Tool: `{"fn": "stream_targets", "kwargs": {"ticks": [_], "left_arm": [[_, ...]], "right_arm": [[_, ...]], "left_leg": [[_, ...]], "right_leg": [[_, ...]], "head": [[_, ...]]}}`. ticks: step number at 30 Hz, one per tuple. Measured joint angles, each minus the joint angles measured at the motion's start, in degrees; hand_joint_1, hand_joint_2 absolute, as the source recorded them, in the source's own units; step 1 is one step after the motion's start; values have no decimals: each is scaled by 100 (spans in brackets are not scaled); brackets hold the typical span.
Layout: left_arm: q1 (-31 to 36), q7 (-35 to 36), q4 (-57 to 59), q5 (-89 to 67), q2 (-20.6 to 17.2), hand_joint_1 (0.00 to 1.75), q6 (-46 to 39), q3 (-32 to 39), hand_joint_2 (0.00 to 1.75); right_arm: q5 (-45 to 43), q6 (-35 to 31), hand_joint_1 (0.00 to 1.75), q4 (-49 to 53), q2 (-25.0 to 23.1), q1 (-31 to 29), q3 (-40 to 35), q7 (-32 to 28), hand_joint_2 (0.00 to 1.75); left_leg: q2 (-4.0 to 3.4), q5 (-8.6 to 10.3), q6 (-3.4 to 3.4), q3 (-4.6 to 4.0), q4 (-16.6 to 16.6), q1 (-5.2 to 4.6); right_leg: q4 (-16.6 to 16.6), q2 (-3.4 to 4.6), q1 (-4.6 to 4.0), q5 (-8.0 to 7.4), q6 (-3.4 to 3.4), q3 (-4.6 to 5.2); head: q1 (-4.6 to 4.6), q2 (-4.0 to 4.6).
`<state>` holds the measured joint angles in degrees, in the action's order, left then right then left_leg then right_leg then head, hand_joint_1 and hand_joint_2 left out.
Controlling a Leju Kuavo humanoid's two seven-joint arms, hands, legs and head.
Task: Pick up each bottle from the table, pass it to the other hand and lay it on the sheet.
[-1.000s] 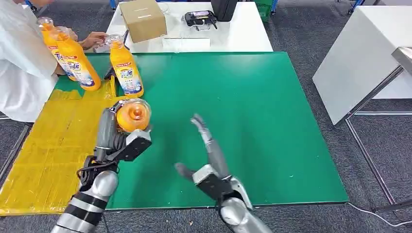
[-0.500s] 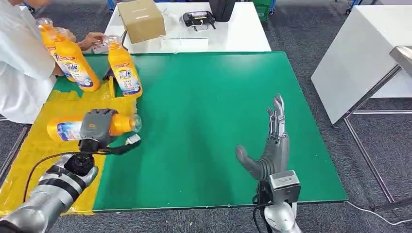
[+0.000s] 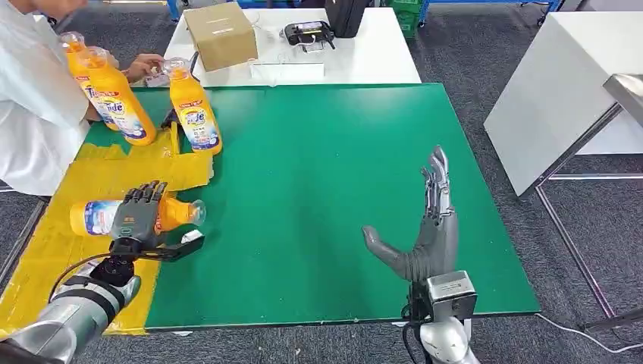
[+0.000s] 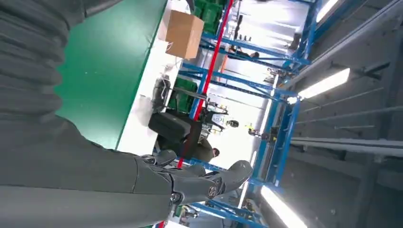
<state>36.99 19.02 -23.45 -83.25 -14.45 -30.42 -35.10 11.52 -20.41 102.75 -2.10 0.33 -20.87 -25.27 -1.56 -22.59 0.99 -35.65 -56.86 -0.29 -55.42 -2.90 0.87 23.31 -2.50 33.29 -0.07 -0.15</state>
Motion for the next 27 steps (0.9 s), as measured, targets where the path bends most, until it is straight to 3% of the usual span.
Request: {"fn": "stream_targets", "kwargs": {"ticks": [7,9,12,16,18,20,23,27], "left_arm": [[-366,-462,-292,273,55,0,-884,617,175],[-871,-1303,-1207,254,171,0,-942,1305,175],[-1532,-3232,-2790,713,818,0,-990,2758,175],[-2533,-4478,-4838,2104,1509,0,-1019,3547,175],[-3079,-5262,-5866,2443,1894,0,-1019,3766,175],[-3699,-5143,-6585,3394,2002,0,-817,3547,175],[-4455,-4610,-7313,5644,1858,0,401,2956,175],[-5108,-4557,-7661,6593,1790,0,1048,2455,175]], "right_arm": [[18,-96,0,26,52,82,9,18,175],[94,-182,0,48,61,216,64,22,175],[253,-253,0,131,74,471,188,74,175],[468,-264,0,262,76,923,397,225,175],[514,-280,0,332,79,1123,489,267,175],[505,-182,0,406,83,1282,542,297,175],[353,143,0,529,124,1612,653,365,175],[201,461,0,551,120,2010,839,474,175]], "left_leg": [[-3,2,0,10,-3,0],[-8,1,1,6,-6,-4],[12,-7,9,-27,-5,-12],[-48,-37,15,-26,-7,-31],[-41,-48,26,-28,-6,-33],[-27,-57,22,-26,-6,-31],[-21,-72,14,-26,-5,-25],[-11,-73,12,-26,-3,-18]], "right_leg": [[-2,4,4,1,2,4],[-1,4,9,6,1,70],[1,-8,14,19,-7,59],[4,49,31,8,-22,35],[6,48,32,20,-23,31],[7,44,32,39,-33,29],[7,42,28,53,-36,29],[7,24,23,62,-27,26]], "head": [[0,0],[7,0],[-7,0],[2,0],[2,0],[-9,0],[4,0],[2,0]]}}
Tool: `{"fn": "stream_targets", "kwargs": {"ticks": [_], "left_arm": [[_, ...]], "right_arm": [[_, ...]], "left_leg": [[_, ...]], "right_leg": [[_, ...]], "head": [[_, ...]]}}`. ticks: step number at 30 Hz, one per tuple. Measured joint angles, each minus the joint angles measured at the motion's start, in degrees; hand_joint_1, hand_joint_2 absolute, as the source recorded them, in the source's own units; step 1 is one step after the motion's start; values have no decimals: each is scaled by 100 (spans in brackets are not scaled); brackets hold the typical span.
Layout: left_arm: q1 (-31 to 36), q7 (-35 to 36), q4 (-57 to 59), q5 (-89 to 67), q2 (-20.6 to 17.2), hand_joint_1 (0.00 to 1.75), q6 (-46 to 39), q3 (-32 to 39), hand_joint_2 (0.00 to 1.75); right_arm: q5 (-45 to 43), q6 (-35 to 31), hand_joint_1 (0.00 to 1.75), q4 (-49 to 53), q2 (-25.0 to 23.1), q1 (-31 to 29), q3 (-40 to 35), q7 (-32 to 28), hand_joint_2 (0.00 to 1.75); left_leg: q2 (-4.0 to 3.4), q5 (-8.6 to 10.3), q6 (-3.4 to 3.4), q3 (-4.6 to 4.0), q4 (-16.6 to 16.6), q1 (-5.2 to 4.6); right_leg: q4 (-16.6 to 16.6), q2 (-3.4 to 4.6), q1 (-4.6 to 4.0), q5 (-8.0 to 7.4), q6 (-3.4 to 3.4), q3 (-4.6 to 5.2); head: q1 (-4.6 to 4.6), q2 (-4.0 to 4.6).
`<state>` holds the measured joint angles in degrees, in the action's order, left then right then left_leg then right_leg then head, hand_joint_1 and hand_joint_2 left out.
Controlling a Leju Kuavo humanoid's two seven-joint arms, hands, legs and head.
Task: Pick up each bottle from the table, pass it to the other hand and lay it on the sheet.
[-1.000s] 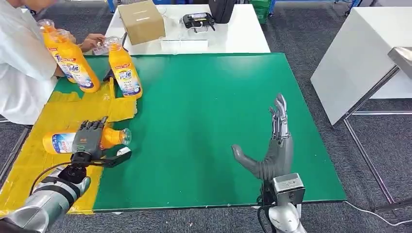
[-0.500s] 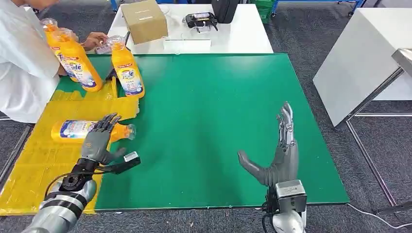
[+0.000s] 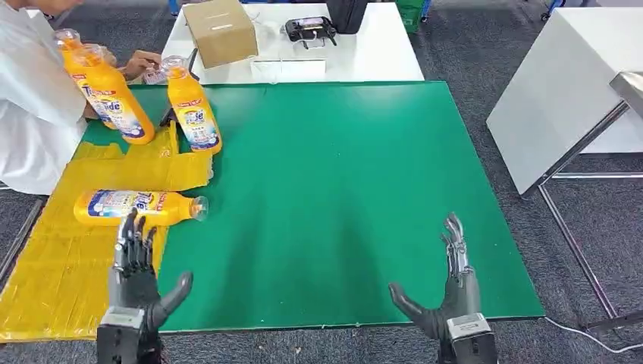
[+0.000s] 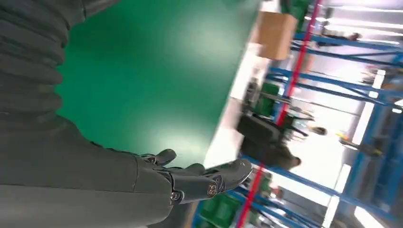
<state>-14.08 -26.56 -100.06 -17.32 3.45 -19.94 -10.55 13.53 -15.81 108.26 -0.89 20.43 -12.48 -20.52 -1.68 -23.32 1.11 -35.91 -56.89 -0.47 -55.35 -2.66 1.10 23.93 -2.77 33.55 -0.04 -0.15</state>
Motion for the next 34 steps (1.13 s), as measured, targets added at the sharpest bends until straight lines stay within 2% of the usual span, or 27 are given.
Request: {"fn": "stream_targets", "kwargs": {"ticks": [6,11,12,21,34], "left_arm": [[-193,223,90,852,-35,0,714,-327,175],[-190,333,265,965,-59,0,921,-438,175],[-186,346,297,974,-63,0,930,-447,175],[-137,385,518,906,-63,0,943,-482,175],[-56,385,627,854,-63,0,890,-552,175]], "right_arm": [[-70,40,0,-63,-57,129,59,61,175],[-37,35,0,-153,-85,107,59,101,175],[-11,27,0,-168,-90,100,59,103,0],[245,-107,0,-273,-112,12,2,170,0],[155,-196,0,-328,-109,-20,-107,221,0]], "left_leg": [[0,1,0,9,0,0],[0,2,1,21,0,0],[0,2,1,21,0,0],[0,1,0,23,0,0],[2,1,0,23,0,0]], "right_leg": [[0,0,1,-2,1,-9],[0,0,1,-2,0,-25],[0,0,1,-2,0,-25],[0,-1,0,-2,0,-26],[0,-3,1,-2,0,-27]], "head": [[0,0],[-2,0],[-2,0],[-2,0],[-2,0]]}}
